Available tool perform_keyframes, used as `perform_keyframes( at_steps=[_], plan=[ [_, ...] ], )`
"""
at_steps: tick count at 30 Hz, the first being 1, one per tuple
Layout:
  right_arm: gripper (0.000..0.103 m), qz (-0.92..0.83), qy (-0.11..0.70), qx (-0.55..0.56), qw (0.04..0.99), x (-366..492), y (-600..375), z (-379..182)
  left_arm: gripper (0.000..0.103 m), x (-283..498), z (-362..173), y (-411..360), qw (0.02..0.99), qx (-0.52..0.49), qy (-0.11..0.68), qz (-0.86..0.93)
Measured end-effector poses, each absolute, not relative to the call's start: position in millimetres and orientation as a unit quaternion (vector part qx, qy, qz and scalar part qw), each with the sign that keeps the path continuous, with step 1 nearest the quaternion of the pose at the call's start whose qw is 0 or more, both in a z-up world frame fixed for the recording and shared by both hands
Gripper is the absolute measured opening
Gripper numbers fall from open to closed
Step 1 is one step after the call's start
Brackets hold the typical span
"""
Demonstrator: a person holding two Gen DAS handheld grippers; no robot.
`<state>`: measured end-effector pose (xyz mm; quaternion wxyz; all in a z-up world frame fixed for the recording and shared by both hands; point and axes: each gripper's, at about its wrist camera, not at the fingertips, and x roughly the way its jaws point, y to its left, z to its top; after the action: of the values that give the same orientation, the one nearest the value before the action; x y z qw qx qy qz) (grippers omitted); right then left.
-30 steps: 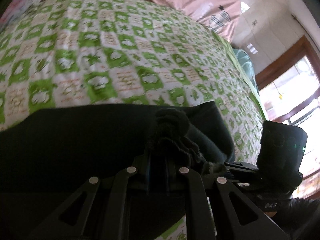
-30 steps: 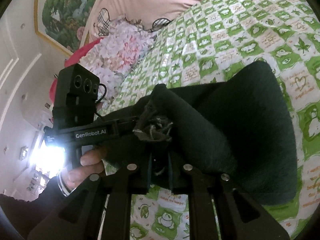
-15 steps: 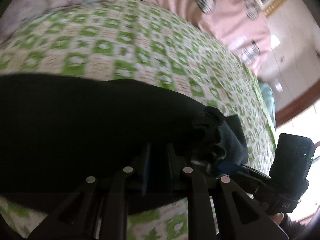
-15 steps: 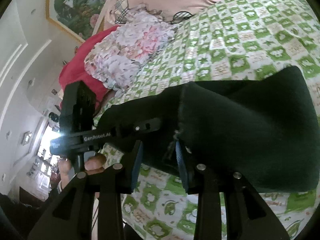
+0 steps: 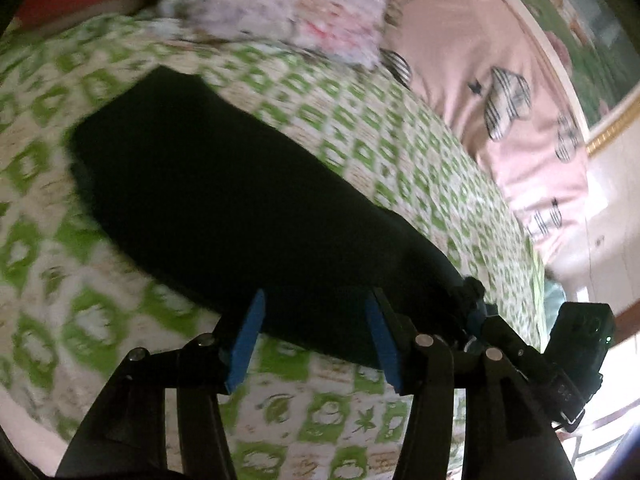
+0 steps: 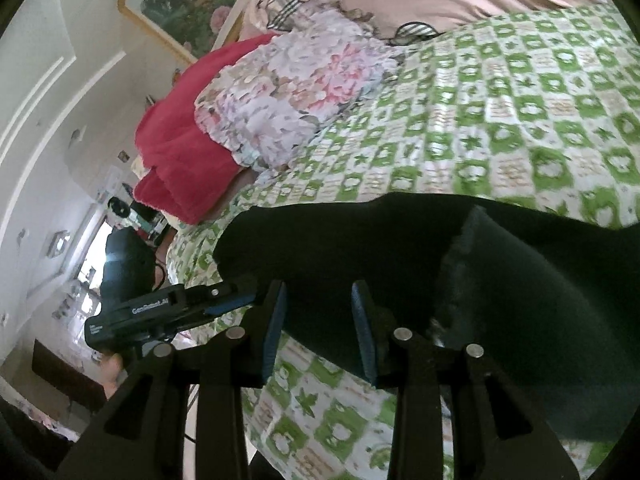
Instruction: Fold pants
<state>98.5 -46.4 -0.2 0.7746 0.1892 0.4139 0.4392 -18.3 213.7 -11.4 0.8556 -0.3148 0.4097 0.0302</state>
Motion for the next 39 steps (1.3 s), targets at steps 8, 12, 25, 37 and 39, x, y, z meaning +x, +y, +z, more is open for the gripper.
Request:
perform_keyframes(
  at_steps=[8, 12, 25, 37, 39],
  plan=[
    [0.04, 0.461, 0.415, 0.166, 0.767, 105.9, -16.6, 9.2, 0.054, -46.4, -10.3, 243.3, 0.852, -0.334, 0.395, 0.085],
    [0.048, 0.472, 0.412, 0.148, 0.765, 109.6, -1.1, 15.6, 0.054, -53.6, -14.4, 255.5, 0.846, -0.346, 0.391, 0.106],
    [0.048, 0.499, 0.418, 0.102, 0.752, 132.1, 48.9, 21.2, 0.057, -52.2, -27.1, 289.1, 0.826, -0.382, 0.385, 0.155],
    [0.048, 0.532, 0.422, 0.033, 0.734, 170.8, 123.6, 26.2, 0.057, -35.4, -44.6, 308.0, 0.813, -0.418, 0.376, 0.151],
    [0.048, 0.54, 0.424, 0.021, 0.727, 176.9, 139.4, 26.1, 0.057, -33.7, -46.8, 309.9, 0.812, -0.422, 0.375, 0.15]
  ],
)
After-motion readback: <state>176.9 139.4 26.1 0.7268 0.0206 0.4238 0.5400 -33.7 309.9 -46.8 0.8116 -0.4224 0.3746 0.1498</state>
